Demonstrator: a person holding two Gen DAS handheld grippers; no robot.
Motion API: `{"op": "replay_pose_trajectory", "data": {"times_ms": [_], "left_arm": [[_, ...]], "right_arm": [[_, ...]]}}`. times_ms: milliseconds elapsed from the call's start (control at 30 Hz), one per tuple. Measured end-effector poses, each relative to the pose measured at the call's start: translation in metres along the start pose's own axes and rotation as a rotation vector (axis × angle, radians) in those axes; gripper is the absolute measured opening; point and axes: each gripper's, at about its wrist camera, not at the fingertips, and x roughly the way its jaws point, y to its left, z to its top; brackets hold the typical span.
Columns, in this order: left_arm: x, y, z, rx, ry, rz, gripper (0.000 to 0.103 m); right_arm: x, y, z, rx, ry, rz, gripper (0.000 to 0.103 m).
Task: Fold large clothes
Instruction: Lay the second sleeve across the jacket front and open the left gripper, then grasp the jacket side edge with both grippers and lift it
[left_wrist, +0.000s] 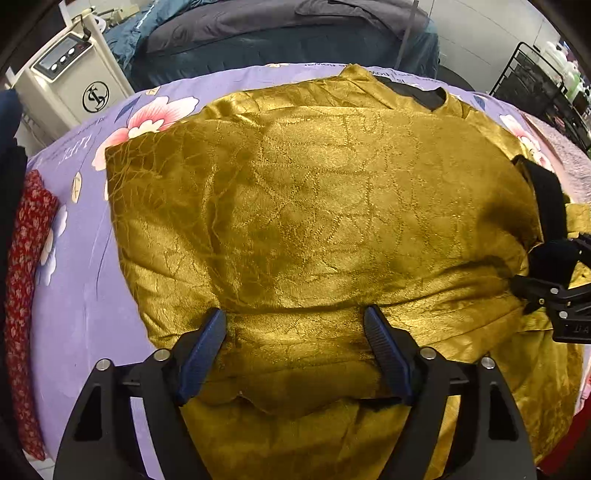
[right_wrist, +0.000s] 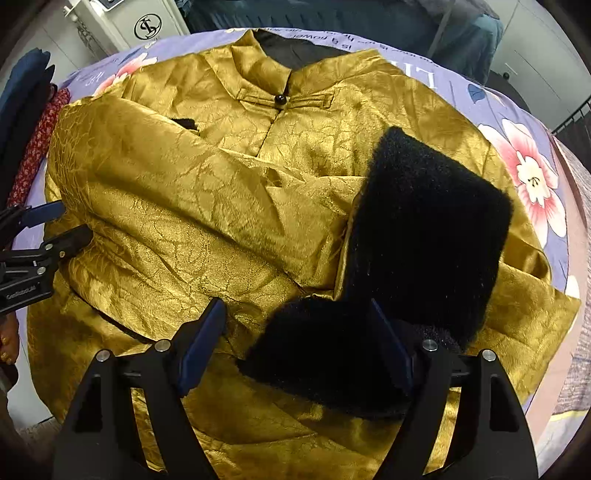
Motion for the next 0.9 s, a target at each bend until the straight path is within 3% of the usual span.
{"op": "replay_pose_trajectory", "data": {"times_ms": [133, 267, 400, 500, 633, 733, 900], "left_arm": [[0.009, 0.004, 0.008, -0.006, 0.032, 0.034, 0.098], [0.004, 0.011, 0.014, -0.025, 0.042, 0.025, 0.098], [-0.032, 0.022, 0.007, -0.055, -0.041, 0.026, 0.097], [-0.055, 0.037, -0.006, -0.092, -0.078, -0.009, 0.097], [-0.074, 0.071, -0.032, -0.170, -0.062, -0.046, 0.096], [-0.079, 0.100, -0.059, -0.250, -0.029, -0.061, 0.095], [-0.084, 0.130, -0.107, -0.332, 0.025, -0.086, 0.093]], "right_arm": [[0.011, 0.006, 0.009, -0.021, 0.035, -0.035, 0.085], [0.011, 0.011, 0.012, -0.027, 0.043, -0.056, 0.086], [-0.022, 0.012, 0.003, 0.012, -0.067, -0.012, 0.086], [-0.049, 0.004, -0.016, 0.054, -0.120, 0.022, 0.086], [-0.074, -0.017, -0.050, 0.126, -0.148, 0.059, 0.086], [-0.076, -0.042, -0.076, 0.189, -0.129, 0.048, 0.086], [-0.073, -0.092, -0.135, 0.375, -0.045, 0.115, 0.086]]}}
